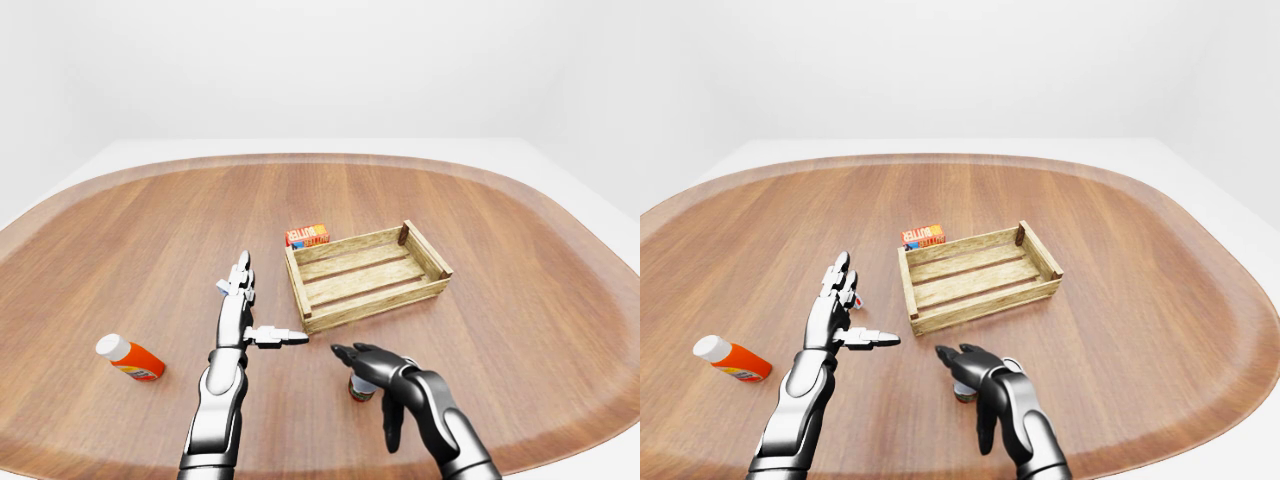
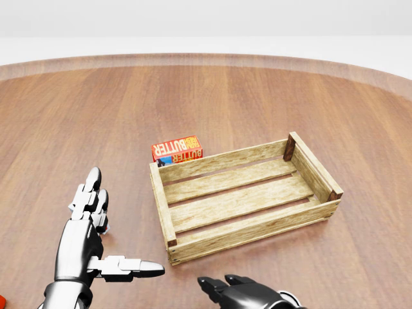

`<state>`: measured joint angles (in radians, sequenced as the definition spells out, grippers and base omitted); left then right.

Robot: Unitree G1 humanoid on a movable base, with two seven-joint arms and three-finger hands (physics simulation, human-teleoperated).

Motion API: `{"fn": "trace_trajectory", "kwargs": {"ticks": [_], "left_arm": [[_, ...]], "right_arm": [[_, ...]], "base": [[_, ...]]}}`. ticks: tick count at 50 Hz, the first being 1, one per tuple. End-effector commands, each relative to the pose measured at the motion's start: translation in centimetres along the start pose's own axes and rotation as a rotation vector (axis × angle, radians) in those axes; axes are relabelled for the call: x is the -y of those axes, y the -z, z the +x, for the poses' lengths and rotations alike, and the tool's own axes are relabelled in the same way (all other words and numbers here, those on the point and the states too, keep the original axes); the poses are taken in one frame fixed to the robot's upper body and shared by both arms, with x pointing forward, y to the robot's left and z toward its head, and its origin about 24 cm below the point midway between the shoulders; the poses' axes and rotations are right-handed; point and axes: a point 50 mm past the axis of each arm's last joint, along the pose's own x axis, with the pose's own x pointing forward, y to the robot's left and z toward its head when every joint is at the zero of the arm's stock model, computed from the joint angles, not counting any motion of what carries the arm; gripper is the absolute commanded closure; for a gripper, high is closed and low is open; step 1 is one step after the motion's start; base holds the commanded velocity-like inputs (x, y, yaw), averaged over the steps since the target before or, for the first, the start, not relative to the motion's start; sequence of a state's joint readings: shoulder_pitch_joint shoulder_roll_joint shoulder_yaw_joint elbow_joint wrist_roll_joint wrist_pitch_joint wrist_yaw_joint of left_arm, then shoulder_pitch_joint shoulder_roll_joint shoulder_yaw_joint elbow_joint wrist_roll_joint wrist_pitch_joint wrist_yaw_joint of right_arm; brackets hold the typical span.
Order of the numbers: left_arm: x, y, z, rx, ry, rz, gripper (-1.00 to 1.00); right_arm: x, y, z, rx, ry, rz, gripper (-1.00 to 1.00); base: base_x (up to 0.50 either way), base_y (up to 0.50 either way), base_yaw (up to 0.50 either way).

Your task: Pick up the tomato sauce, and put it in the wooden tray.

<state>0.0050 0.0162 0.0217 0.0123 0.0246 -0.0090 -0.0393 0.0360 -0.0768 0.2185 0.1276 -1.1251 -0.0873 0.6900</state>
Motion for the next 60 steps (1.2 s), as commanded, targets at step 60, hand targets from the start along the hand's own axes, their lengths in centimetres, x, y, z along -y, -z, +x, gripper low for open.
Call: {"fn": "trace_trajectory", "kwargs": {"ticks": [60], "left_arm": [[0.0,0.0,0.0,0.0,-0.001,0.0,-1.0]], "right_arm": [[2.8,-6.3,-5.0,0.275,0.25,-0.036,1.0]], "base": [[0.0,0.0,0.0]]}}
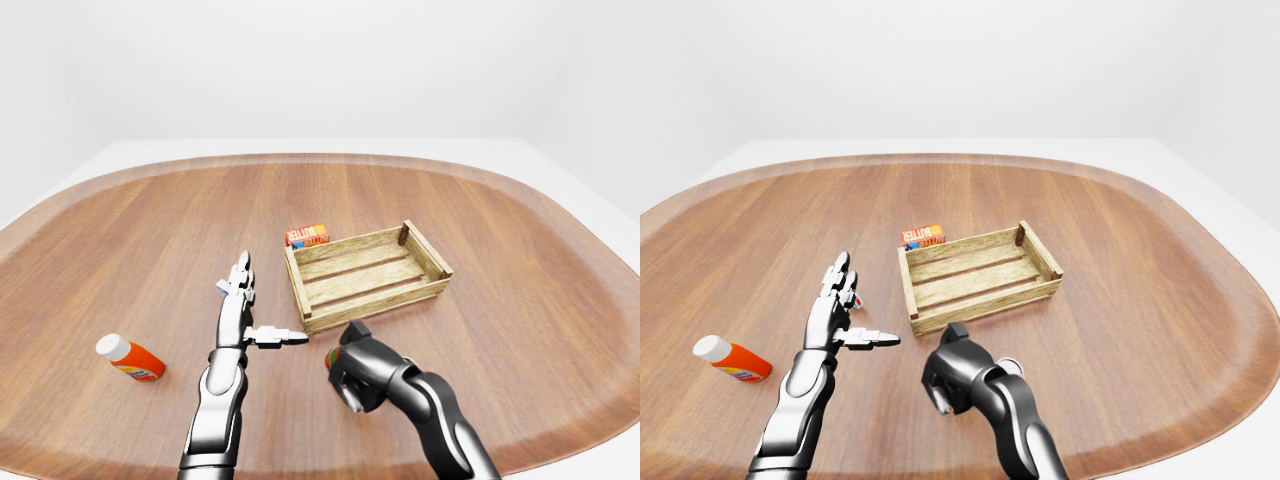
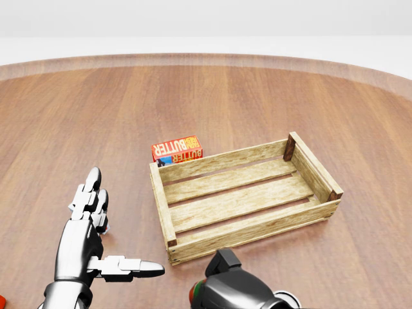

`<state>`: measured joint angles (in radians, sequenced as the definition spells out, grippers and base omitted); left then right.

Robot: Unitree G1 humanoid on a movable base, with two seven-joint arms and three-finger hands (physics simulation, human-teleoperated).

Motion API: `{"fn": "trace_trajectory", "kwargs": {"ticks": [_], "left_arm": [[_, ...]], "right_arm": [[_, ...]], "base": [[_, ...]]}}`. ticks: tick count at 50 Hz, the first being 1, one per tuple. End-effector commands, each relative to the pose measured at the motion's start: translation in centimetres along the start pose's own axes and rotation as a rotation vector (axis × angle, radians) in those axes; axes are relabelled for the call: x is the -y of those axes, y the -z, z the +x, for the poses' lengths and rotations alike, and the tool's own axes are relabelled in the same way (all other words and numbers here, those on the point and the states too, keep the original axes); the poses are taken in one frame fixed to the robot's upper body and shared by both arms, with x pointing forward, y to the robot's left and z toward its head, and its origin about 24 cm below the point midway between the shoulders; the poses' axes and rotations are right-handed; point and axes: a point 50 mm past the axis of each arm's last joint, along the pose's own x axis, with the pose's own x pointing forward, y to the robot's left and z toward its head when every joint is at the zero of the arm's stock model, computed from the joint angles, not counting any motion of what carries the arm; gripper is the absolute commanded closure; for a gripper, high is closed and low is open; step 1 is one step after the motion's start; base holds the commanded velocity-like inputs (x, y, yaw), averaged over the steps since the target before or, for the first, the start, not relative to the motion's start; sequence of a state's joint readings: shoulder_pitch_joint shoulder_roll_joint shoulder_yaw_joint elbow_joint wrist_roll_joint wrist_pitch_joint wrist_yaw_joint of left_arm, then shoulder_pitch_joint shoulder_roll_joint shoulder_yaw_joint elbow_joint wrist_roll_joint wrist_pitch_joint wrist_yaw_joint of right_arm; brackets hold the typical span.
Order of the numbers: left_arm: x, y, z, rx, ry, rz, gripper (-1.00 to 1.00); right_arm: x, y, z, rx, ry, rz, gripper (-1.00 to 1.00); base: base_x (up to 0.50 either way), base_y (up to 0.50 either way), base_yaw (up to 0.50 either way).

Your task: Pick up the tomato sauce, and put it in the wooden tray.

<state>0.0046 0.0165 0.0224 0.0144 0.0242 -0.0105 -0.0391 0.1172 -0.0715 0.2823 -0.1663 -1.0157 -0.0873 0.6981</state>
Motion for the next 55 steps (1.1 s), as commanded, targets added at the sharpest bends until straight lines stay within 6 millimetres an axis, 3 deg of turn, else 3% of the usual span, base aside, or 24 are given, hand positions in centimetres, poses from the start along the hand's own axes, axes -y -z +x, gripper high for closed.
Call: {"fn": "trace_trajectory", "kwargs": {"ticks": [1,24,29,42,49,55], "left_arm": [[0.0,0.0,0.0,0.0,0.0,0.0,-1.0],[0.0,0.0,0.0,-0.001,0.0,-0.002,-1.0],[0.0,0.0,0.0,-0.001,0.0,-0.002,-1.0],[0.0,0.0,0.0,-0.001,0.0,-0.001,-1.0],[0.0,0.0,0.0,0.0,0.0,0.0,-1.0],[0.0,0.0,0.0,-0.001,0.0,0.0,-1.0]], "right_arm": [[1.0,-2.6,-1.2,0.09,0.075,-0.035,1.0],[2.9,-5.3,-3.4,0.159,0.194,-0.067,1.0],[6.3,-6.3,-5.2,0.179,0.371,-0.069,1.0],[11.8,-8.0,-8.5,0.249,0.672,-0.122,1.0],[15.5,-7.8,-9.1,0.255,0.781,-0.166,1.0],[18.7,-5.8,-7.7,0.223,0.752,-0.142,1.0]], "base": [[0.0,0.0,0.0],[0.0,0.0,0.0],[0.0,0.0,0.0],[0.0,0.0,0.0],[0.0,0.0,0.0],[0.0,0.0,0.0]]}}
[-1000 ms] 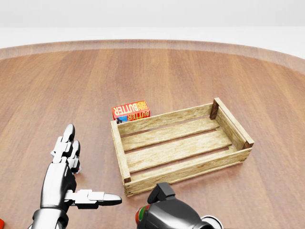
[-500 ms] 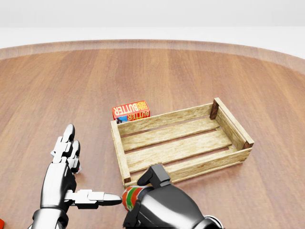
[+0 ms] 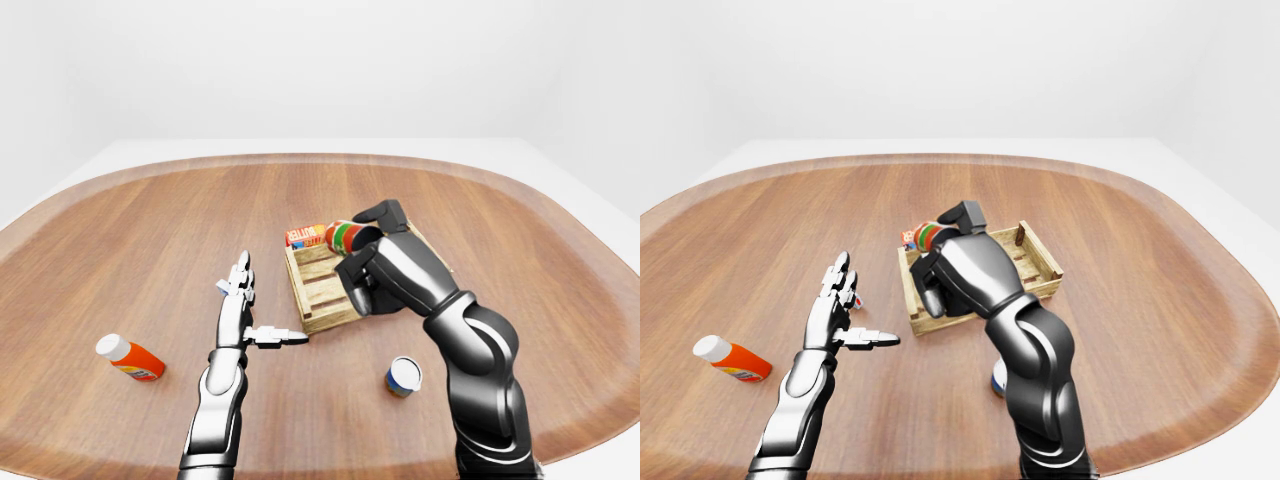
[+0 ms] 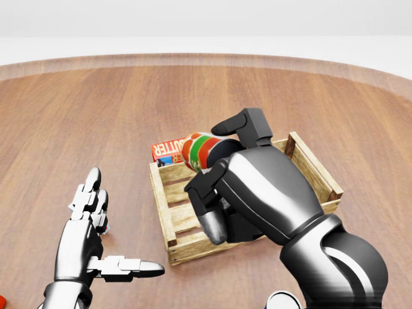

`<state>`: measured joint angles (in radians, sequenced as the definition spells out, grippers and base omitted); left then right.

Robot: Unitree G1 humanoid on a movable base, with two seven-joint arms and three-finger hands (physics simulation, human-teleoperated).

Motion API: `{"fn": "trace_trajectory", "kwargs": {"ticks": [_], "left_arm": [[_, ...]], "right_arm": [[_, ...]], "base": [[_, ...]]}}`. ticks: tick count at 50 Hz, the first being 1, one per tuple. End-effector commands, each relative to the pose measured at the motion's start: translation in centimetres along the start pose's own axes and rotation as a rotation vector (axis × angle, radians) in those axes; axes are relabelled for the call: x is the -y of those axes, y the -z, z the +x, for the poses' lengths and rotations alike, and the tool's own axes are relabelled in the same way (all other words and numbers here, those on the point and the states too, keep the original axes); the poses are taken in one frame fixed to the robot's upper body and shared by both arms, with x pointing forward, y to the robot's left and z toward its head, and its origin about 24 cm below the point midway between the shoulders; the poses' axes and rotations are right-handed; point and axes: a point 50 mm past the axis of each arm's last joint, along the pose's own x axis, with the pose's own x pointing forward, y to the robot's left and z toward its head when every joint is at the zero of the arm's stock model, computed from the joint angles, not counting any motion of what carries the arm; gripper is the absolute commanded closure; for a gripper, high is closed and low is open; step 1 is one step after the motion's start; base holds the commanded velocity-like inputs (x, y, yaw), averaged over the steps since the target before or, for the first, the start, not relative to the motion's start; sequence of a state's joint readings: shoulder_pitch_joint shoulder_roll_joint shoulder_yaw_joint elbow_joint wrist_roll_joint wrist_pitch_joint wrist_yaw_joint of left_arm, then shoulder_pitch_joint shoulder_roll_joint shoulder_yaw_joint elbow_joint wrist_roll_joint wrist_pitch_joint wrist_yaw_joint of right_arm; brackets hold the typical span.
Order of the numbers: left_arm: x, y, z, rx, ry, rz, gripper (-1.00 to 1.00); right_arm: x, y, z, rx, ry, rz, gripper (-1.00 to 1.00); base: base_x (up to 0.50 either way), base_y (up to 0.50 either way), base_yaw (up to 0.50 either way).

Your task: Pick up the tomato sauce, and put it in the wooden tray.

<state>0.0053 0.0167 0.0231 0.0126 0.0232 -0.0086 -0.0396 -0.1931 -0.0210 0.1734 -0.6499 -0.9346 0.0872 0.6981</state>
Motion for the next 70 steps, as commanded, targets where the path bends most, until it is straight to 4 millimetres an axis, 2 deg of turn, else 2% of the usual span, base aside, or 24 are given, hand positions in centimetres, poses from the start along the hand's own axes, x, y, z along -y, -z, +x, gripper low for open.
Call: {"fn": "trace_trajectory", "kwargs": {"ticks": [1,9,12,13,14,15,16,20,27,30,33,41,50,63,70], "left_arm": [[0.0,0.0,0.0,0.0,0.0,0.001,-1.0],[0.0,0.0,0.0,0.0,0.0,0.001,-1.0],[0.0,0.0,0.0,0.001,0.0,0.001,-1.0],[0.0,0.0,0.0,0.001,0.0,0.002,-1.0],[0.0,0.0,0.0,0.001,0.0,0.002,-1.0],[0.0,0.0,0.0,0.001,0.0,0.002,-1.0],[0.0,0.0,0.0,0.0,0.0,0.002,-1.0],[0.0,0.0,0.0,0.001,0.0,0.001,-1.0],[0.0,0.0,0.0,0.001,0.0,0.0,-1.0],[0.0,0.0,0.0,0.001,0.0,0.0,-1.0],[0.0,0.0,0.0,0.0,0.0,-0.001,-1.0],[0.0,0.0,0.0,0.0,0.0,-0.002,-1.0],[0.0,0.0,0.1,0.0,0.0,-0.004,-1.0],[-0.1,-0.1,0.0,0.0,-0.001,-0.006,-1.0],[-0.1,-0.1,0.0,0.0,0.0,-0.006,-1.0]], "right_arm": [[4.2,2.3,3.1,-0.003,0.073,-0.02,1.0],[4.9,6.0,6.4,-0.091,-0.033,0.034,1.0],[5.2,7.5,7.5,-0.131,-0.023,0.065,1.0],[5.5,8.6,8.2,-0.165,-0.001,0.095,1.0],[5.5,8.7,8.3,-0.166,0.0,0.097,1.0],[5.5,9.9,8.9,-0.209,0.0,0.118,1.0],[5.5,10.0,8.9,-0.212,0.0,0.12,1.0],[4.2,12.6,10.2,-0.31,-0.05,0.184,1.0],[3.3,14.8,12.1,-0.374,-0.113,0.213,1.0],[3.3,15.5,12.5,-0.401,-0.117,0.239,1.0],[2.3,16.6,12.2,-0.48,-0.157,0.266,1.0],[-0.5,17.6,11.3,-0.555,-0.246,0.299,1.0],[-3.2,17.8,10.6,-0.592,-0.313,0.227,1.0],[-5.0,18.1,10.0,-0.636,-0.36,0.16,1.0],[-5.2,18.1,10.0,-0.651,-0.385,0.083,1.0]], "base": [[0.0,0.0,0.0],[0.0,0.0,0.0],[0.0,0.0,0.0],[0.0,0.0,0.0],[0.0,0.0,0.0],[0.0,0.0,0.0],[0.0,0.0,0.0],[0.0,0.0,0.0],[0.0,0.0,0.0],[0.0,0.0,0.0],[0.0,0.0,0.0],[0.0,0.0,0.0],[0.0,0.0,0.0],[0.0,0.0,0.0],[0.0,0.0,0.0]]}}
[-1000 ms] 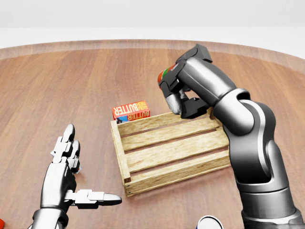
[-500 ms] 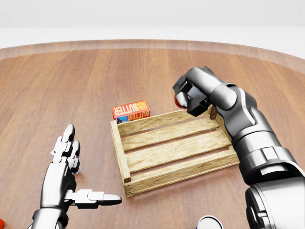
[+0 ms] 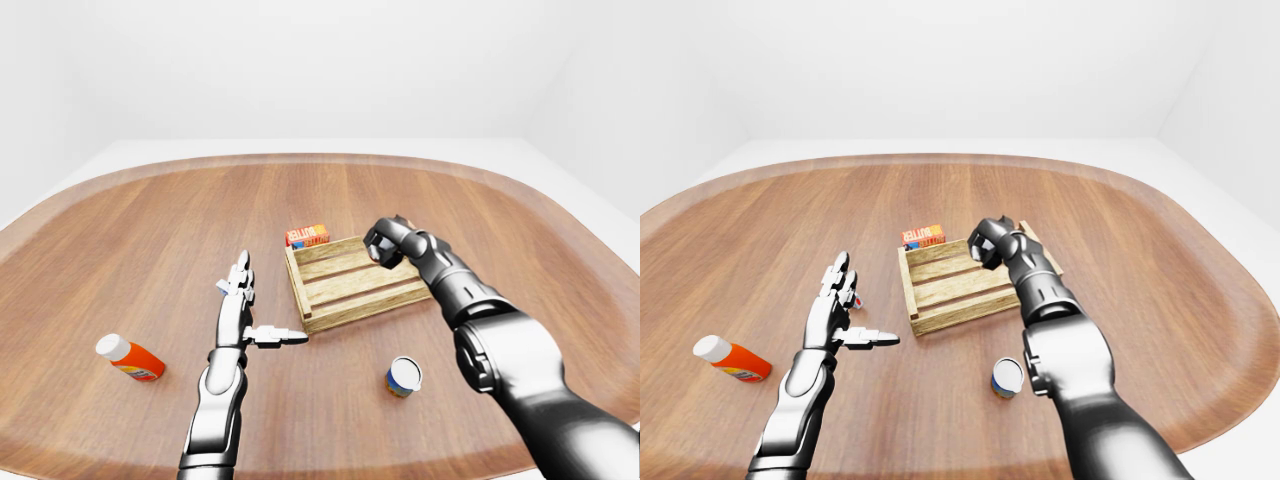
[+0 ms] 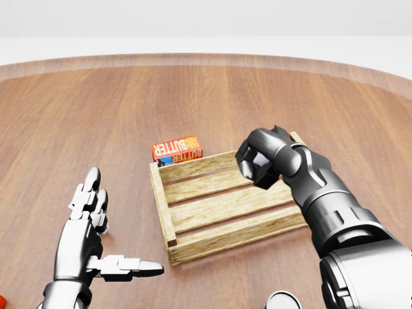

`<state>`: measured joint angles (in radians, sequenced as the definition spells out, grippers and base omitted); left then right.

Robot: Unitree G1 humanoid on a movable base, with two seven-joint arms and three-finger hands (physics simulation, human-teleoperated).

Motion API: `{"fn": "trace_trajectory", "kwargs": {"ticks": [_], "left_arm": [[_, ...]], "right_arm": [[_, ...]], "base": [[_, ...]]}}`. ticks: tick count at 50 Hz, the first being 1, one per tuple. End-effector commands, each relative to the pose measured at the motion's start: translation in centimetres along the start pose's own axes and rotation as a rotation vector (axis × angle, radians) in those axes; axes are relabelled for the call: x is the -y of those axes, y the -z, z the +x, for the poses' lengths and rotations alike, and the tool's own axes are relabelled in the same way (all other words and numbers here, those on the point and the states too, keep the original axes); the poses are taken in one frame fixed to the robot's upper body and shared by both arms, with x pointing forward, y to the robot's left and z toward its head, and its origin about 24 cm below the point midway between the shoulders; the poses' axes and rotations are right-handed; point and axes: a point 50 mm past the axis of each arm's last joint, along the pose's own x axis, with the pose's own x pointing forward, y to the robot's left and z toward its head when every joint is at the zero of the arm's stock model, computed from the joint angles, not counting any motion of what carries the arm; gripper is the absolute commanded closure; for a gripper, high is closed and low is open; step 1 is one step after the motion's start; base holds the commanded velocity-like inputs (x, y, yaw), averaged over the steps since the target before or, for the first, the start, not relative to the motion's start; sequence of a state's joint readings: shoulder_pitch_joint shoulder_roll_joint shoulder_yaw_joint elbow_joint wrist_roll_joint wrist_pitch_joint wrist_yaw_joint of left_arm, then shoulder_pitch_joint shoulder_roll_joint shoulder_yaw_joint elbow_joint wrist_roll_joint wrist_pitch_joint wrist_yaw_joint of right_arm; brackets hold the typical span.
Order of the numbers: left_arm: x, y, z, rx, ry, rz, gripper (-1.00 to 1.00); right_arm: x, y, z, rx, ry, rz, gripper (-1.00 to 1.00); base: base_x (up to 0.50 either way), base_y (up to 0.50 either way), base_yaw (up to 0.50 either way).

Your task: Pick up the tomato sauce, and put it in the wooden tray.

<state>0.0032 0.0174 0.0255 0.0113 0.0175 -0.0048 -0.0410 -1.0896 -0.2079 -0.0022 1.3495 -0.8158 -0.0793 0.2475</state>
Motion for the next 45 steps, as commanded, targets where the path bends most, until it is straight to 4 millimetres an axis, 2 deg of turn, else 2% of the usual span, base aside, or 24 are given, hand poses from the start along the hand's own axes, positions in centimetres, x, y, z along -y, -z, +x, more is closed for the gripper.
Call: {"fn": "trace_trajectory", "kwargs": {"ticks": [1,8,45], "left_arm": [[0.0,0.0,0.0,0.0,0.0,-0.001,-1.0],[0.0,0.0,0.0,0.0,0.0,-0.002,-1.0],[0.0,0.0,0.0,0.0,0.002,-0.006,-1.0]], "right_arm": [[-0.6,0.2,0.1,-0.052,-0.001,-0.093,1.0],[-0.6,0.3,0.1,-0.083,-0.012,-0.191,1.0],[-1.8,1.8,0.0,-0.159,-0.133,-0.175,1.0]], "base": [[0.0,0.0,0.0],[0.0,0.0,0.0],[0.0,0.0,0.0]]}}
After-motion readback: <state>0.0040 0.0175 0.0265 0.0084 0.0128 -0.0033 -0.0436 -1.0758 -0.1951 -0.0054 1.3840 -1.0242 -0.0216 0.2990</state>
